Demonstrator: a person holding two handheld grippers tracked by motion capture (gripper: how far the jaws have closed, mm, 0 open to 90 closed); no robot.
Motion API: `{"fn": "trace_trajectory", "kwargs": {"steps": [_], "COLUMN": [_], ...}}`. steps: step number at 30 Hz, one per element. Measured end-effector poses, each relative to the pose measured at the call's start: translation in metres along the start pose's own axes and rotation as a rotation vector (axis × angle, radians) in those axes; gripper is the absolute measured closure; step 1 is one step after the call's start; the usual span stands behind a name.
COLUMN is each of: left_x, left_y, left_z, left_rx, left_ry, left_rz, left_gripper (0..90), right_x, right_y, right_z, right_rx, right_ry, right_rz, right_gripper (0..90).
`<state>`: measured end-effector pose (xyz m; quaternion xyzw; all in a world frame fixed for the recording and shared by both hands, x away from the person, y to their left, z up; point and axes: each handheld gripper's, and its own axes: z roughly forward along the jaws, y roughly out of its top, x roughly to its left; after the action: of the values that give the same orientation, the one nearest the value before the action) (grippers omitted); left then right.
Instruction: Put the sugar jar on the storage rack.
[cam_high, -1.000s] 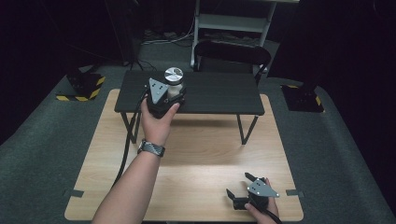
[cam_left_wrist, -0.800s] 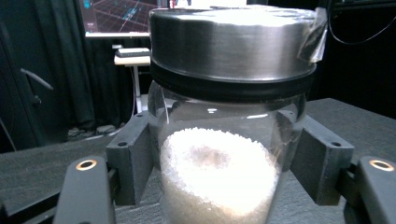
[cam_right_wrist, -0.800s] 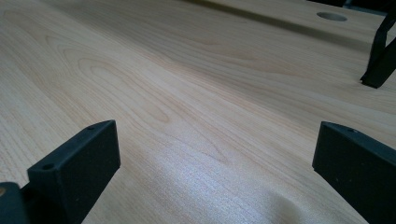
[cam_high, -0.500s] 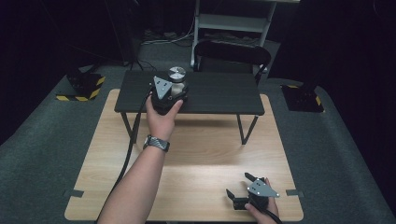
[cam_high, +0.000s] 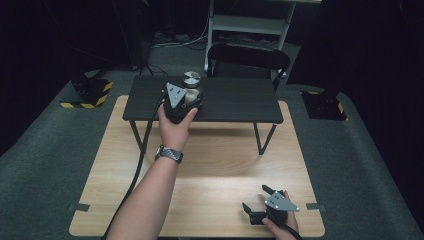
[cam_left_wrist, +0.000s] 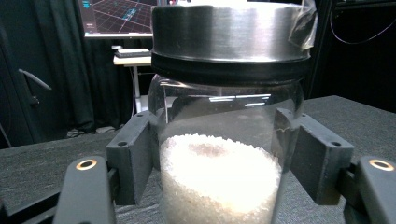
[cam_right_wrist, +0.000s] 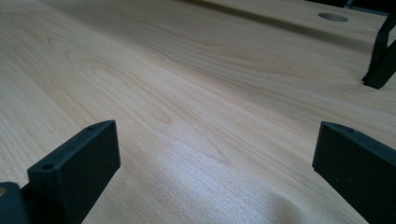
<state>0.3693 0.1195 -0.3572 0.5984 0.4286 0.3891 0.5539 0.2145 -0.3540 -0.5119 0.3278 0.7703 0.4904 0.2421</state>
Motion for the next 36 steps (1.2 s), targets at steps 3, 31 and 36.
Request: {"fn": "trace_trajectory", "kwargs": {"steps": [3, 31, 36], "left_x": [0.0, 0.006, 0.012], "left_y": [0.0, -0.004, -0.014], "left_z": [0.0, -0.026, -0.047], "left_rx": [0.001, -0.024, -0.042], "left_ry": [0.001, -0.055, -0.048], "left_rz": [0.0, 0.02, 0.014], "left_gripper": [30.5, 0.4, 0.4], "right_x": [0.0, 0.001, 0.001], "right_y": [0.0, -0.002, -0.001], "right_z": [0.0, -0.001, -0.001], "right_rx": [-0.001, -0.008, -0.006], "right_ry": [0.0, -0.003, -0.004], "right_rz": [-0.001, -0.007, -0.008], "right_gripper": [0.7, 0.7, 0.7]}}
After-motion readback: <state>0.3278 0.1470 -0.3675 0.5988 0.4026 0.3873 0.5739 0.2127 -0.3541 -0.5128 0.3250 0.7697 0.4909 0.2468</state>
